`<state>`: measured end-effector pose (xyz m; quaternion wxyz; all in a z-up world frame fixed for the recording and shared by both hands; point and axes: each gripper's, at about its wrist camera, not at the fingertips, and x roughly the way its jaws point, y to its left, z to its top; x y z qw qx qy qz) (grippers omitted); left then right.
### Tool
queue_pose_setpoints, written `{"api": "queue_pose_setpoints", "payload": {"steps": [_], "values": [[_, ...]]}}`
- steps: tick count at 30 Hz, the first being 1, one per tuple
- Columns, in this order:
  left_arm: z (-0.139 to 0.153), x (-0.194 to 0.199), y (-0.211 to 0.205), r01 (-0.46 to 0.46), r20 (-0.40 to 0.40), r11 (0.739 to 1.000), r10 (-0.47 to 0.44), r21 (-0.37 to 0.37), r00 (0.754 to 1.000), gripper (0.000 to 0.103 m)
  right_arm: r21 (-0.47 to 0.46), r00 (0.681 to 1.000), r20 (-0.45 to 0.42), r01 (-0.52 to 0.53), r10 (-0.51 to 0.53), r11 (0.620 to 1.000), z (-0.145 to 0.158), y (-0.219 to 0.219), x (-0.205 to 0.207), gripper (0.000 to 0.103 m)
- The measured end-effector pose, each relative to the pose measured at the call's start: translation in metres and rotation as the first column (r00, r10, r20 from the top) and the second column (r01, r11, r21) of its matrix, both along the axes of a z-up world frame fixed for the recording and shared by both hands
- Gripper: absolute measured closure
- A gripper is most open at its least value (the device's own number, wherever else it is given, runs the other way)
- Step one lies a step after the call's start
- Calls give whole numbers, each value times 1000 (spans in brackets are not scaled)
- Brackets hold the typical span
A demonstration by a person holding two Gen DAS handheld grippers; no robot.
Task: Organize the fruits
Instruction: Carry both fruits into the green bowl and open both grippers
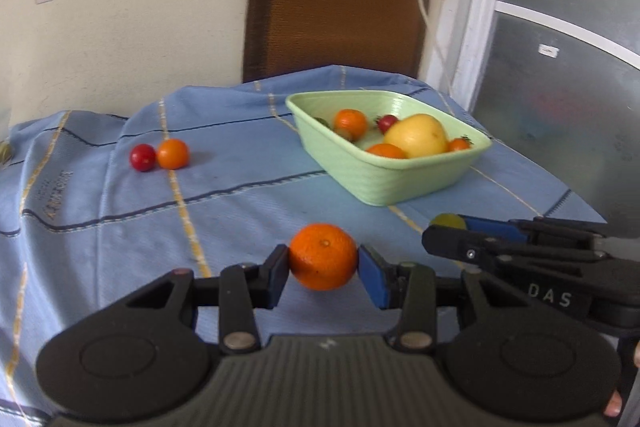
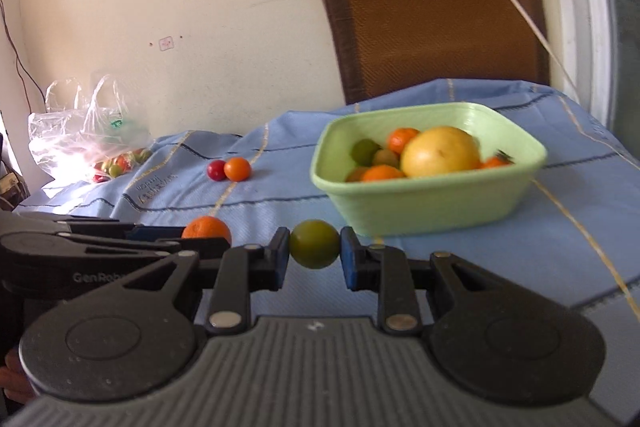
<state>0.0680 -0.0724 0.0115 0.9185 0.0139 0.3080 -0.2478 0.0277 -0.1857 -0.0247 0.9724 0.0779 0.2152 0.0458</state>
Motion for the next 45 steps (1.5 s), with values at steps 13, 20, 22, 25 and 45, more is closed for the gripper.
{"api": "queue_pose_setpoints", "payload": {"steps": [13,20,22,25,45], "values": [[-5,-19,-42,14,34,995,-17,95,999,63,-52,999,-36,22,-24,998,-14,-26,-24,72],[-3,-19,-40,23,39,996,-27,90,999,65,-72,999,-33,12,-15,997,-16,-23,-28,73],[4,-13,-38,36,27,997,-38,61,999,65,-73,1000,-7,18,-19,997,-15,-24,-29,73],[25,1,-37,35,60,999,-37,29,998,65,-57,998,53,30,-27,998,-7,-29,-29,73],[21,121,-76,0,-33,1000,-1,-5,999,64,33,984,103,143,-145,989,18,-92,71,72]]}}
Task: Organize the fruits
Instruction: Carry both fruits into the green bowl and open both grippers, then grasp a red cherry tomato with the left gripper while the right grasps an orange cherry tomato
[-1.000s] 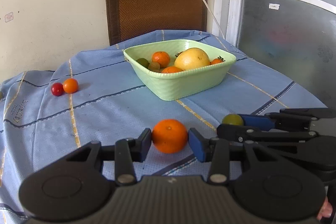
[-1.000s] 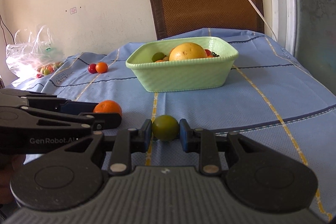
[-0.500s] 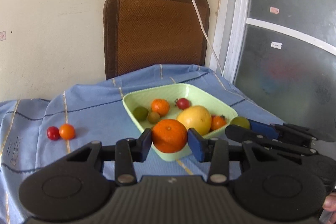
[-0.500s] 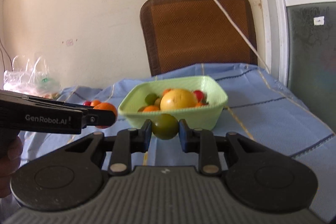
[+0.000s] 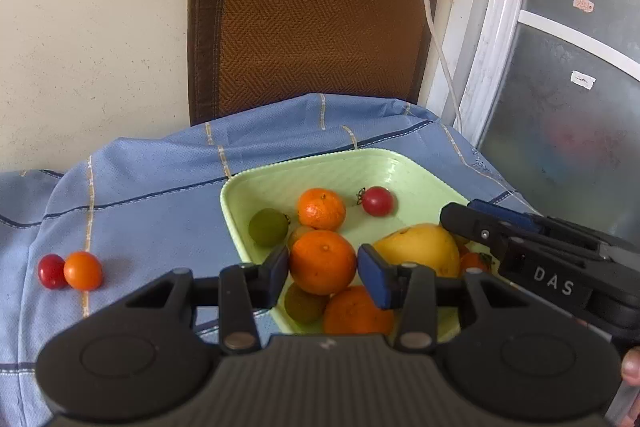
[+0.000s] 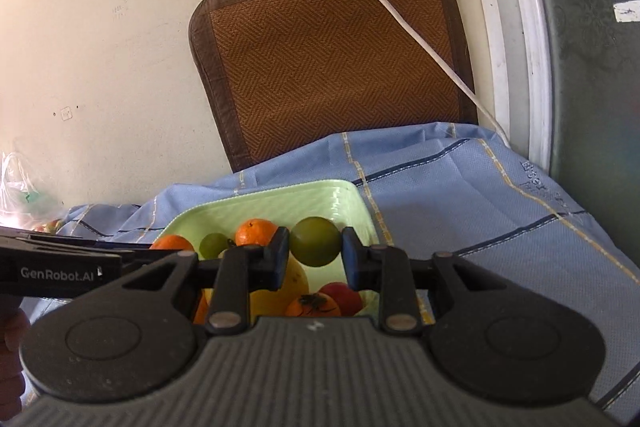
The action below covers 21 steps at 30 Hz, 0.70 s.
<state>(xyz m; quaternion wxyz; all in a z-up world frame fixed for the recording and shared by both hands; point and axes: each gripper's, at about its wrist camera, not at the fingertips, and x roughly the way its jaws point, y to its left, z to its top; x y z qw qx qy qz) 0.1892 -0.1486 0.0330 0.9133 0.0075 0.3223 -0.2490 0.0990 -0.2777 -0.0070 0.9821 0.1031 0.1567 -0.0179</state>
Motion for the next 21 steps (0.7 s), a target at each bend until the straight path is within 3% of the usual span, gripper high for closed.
{"api": "queue_pose_setpoints", "payload": {"steps": [6,13,18,21], "values": [[10,-4,19,-20,25,999,20,-33,999,63,11,999,28,18,-18,1000,0,-4,-3,67],[29,-19,125,-212,88,975,218,-67,972,63,60,992,122,15,-22,998,18,3,-20,67],[23,-9,203,-394,52,916,398,-79,916,63,64,979,172,-127,114,990,38,42,-27,67],[15,2,221,-406,19,909,409,-93,912,63,20,959,139,-251,246,968,41,83,-21,67]]}}
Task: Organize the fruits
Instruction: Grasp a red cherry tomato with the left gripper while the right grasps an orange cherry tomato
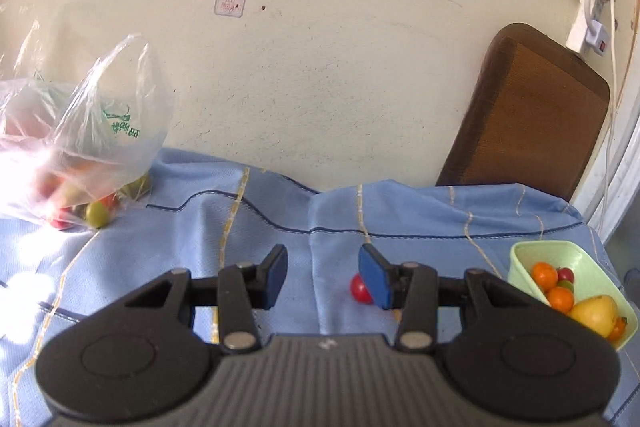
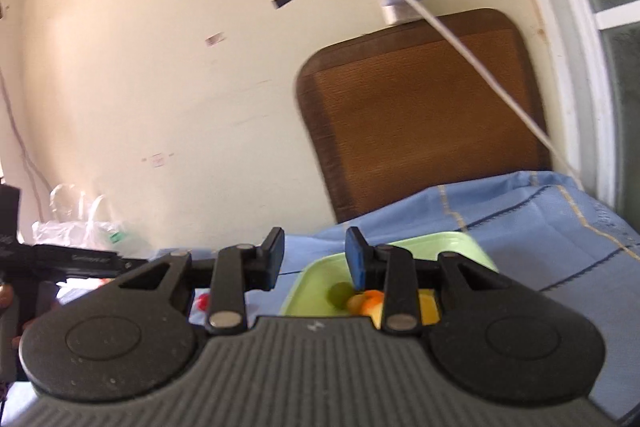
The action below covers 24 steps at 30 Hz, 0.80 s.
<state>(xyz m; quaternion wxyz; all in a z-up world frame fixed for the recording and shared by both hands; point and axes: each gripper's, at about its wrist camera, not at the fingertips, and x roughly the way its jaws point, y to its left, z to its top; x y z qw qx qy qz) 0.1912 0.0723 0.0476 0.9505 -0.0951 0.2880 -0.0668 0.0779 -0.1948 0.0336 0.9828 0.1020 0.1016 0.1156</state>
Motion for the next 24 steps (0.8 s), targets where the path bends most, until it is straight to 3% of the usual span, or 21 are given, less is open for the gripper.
{"api": "queue_pose_setpoints", "payload": {"steps": [5,7,10,13,18,24], "values": [[-18,15,5,28,-40,998,-30,-62,999,63,-147,985,-145,-118,97,982,-19,71,48,67],[-25,16,9,19,-40,996,-23,-87,999,63,-177,971,-218,-137,97,975,-31,90,78,67],[-33,17,19,15,-56,993,-22,-115,998,63,-257,964,-261,-129,60,958,-45,113,110,67],[-37,18,26,16,-66,992,-25,-123,997,63,-274,951,-304,-152,65,950,-52,122,136,67],[-36,18,12,43,-49,998,-45,-46,998,62,-242,923,-378,-177,75,954,-60,123,158,69],[-38,35,-29,100,-59,992,-95,79,994,57,-146,926,-364,-158,95,977,-60,99,119,69]]}}
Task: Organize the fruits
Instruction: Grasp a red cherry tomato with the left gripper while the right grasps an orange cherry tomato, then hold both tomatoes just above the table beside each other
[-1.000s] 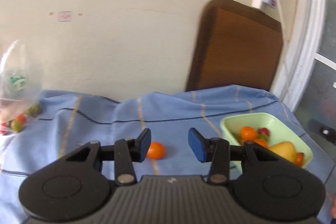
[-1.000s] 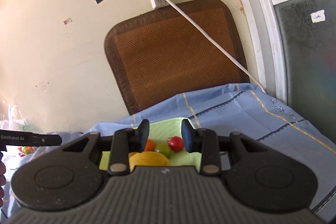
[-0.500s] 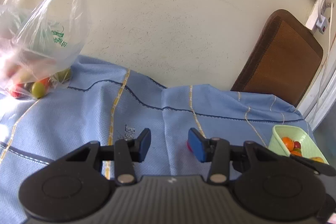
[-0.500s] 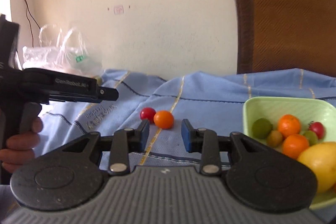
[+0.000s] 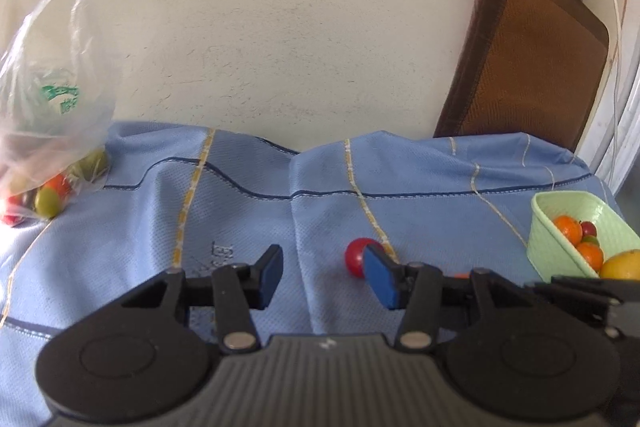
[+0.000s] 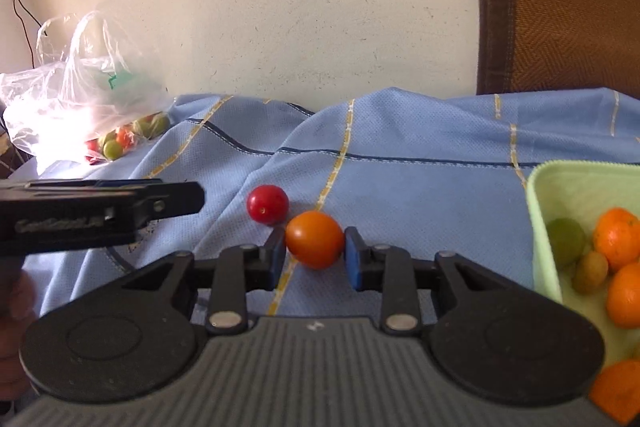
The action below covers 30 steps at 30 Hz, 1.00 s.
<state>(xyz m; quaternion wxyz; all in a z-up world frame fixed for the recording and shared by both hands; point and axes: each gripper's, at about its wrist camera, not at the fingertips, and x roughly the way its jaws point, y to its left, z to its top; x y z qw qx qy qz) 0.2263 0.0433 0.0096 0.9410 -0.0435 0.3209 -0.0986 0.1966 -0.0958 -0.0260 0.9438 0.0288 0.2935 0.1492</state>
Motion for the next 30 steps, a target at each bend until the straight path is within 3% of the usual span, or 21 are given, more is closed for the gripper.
{"api": "queue_pose_setpoints", "payload": {"steps": [6,8,10,18,30], "values": [[-18,21,-40,40,-39,993,-36,111,999,59,9,999,33,-15,15,1000,1,-7,-43,69],[-21,20,-44,23,-31,989,-19,144,999,75,1,999,42,-14,14,1000,2,-5,-50,69],[-19,15,-44,25,-38,989,-20,144,999,75,-13,998,59,-15,16,1000,3,-4,-58,70],[-12,-37,-45,-38,-58,989,47,145,997,75,-16,992,123,25,-23,1000,5,-11,-102,70],[-5,-119,-75,-77,-28,982,83,170,996,74,28,986,107,126,-128,992,-8,-46,-157,69]]}}
